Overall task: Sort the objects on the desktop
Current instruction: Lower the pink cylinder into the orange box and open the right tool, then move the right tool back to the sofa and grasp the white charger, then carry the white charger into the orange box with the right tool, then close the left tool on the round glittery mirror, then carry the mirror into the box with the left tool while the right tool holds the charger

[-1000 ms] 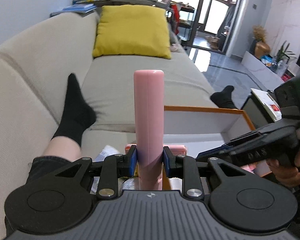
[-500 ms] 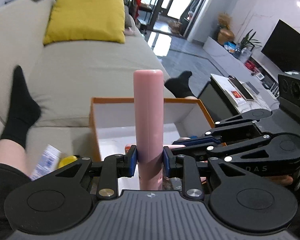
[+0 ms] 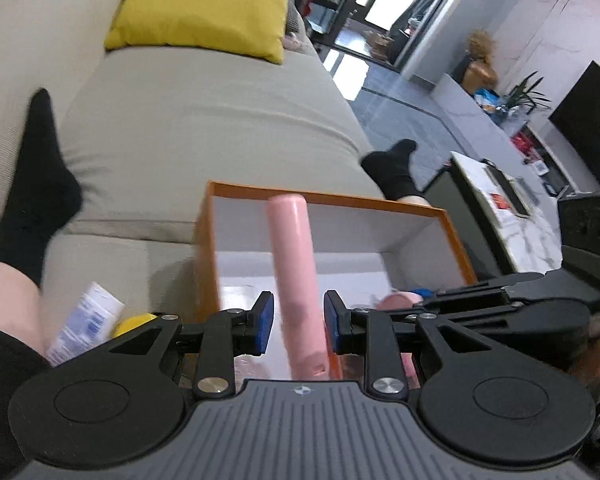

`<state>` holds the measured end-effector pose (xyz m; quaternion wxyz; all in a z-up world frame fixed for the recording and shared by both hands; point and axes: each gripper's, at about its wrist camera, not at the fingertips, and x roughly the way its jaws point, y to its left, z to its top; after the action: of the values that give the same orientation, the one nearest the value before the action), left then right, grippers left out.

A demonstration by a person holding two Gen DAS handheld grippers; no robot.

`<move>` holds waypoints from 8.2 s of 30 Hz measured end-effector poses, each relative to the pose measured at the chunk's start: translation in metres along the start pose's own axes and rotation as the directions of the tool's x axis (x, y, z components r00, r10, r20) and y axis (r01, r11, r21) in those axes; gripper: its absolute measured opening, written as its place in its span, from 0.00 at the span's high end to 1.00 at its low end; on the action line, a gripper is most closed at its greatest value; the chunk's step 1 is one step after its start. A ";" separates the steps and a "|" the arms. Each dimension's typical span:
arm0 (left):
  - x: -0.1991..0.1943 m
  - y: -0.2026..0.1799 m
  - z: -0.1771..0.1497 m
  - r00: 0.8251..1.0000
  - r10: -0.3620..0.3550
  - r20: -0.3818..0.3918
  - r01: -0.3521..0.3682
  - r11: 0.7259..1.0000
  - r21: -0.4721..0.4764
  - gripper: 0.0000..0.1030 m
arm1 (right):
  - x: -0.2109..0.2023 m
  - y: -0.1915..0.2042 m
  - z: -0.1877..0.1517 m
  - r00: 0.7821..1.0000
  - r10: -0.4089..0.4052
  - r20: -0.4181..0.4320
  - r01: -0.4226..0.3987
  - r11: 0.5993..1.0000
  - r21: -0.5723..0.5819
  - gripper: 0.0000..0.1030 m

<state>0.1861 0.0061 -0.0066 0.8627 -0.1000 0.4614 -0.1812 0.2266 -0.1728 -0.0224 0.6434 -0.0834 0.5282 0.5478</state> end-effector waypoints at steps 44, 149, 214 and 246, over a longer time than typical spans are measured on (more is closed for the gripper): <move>-0.016 0.037 -0.046 1.000 0.024 -0.006 -0.024 0.998 -0.052 0.75 | 0.061 -0.001 0.009 0.943 -0.074 -0.326 0.001 0.976 -0.219 0.84; -0.023 0.073 -0.078 0.988 0.144 -0.056 -0.143 0.989 0.024 0.45 | -0.012 0.093 -0.006 0.989 0.013 -0.149 -0.133 0.532 -0.836 0.66; -0.049 0.003 -0.035 0.994 -0.057 0.098 0.055 0.998 0.019 0.86 | 0.013 0.000 0.018 0.985 0.038 -0.170 -0.145 0.723 -0.675 0.66; 0.092 -0.042 -0.060 0.928 0.127 -0.349 -0.073 0.984 0.164 0.71 | 0.044 -0.007 0.025 0.968 0.012 -0.251 -0.200 0.644 -0.739 0.67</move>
<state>0.1739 -0.0697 -0.0953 0.7773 0.0227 0.6005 -0.1860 0.2400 -0.1315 -0.0487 0.4523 -0.3745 0.3233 0.7420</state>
